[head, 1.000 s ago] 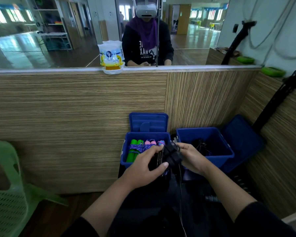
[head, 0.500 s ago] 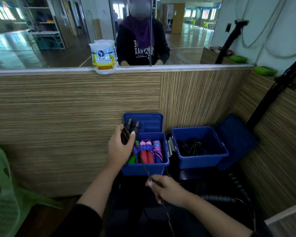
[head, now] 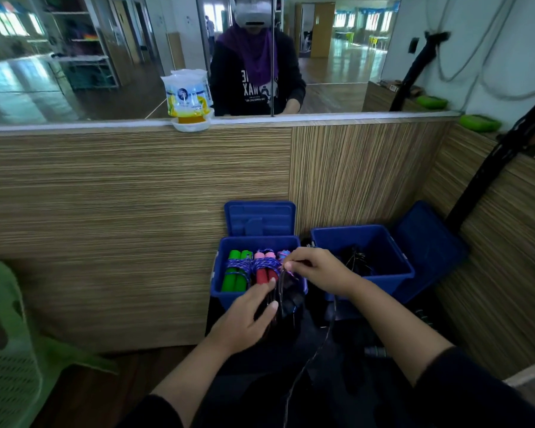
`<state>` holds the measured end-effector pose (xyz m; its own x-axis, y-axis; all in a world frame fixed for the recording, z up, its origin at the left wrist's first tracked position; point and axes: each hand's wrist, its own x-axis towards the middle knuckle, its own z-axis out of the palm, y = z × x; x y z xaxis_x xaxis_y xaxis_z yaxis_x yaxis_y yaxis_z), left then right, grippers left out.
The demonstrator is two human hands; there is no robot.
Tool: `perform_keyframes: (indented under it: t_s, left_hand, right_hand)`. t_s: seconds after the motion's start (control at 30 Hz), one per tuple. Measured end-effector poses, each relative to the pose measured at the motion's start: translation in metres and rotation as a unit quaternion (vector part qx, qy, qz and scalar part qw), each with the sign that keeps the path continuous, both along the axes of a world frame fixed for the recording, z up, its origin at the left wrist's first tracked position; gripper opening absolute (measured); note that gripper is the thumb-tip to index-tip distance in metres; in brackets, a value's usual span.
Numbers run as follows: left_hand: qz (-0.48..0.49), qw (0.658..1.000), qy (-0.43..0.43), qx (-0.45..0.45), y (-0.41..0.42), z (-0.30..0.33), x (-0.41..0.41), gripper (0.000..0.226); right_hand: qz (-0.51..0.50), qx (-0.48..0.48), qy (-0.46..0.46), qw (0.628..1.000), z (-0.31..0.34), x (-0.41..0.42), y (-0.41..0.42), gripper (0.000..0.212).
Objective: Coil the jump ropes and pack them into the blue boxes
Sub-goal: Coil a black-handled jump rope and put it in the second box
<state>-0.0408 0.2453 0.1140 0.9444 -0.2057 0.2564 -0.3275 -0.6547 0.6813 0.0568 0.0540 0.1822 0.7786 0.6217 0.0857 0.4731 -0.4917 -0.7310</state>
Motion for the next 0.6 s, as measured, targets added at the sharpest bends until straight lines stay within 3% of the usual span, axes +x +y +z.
perform_keyframes:
  t_s: [0.27, 0.37, 0.47, 0.6]
  left_hand:
    - [-0.055, 0.996, -0.013, -0.075, -0.012, 0.027, -0.018, 0.058]
    - [-0.032, 0.992, -0.045, -0.11, -0.014, 0.033, -0.017, 0.05]
    - [0.02, 0.989, -0.063, -0.134, -0.011, 0.038, -0.011, 0.045]
    - [0.132, 0.971, -0.09, -0.18, 0.006, 0.037, 0.005, 0.044]
  right_hand:
    - [-0.007, 0.179, 0.256, 0.95, -0.006, -0.004, -0.002, 0.016]
    - [-0.023, 0.198, 0.284, 0.938, -0.02, -0.011, 0.008, 0.025]
    - [-0.064, 0.212, 0.307, 0.926, -0.03, -0.023, 0.019, 0.018]
    - [-0.087, 0.162, 0.285, 0.941, -0.044, -0.042, 0.024, 0.014]
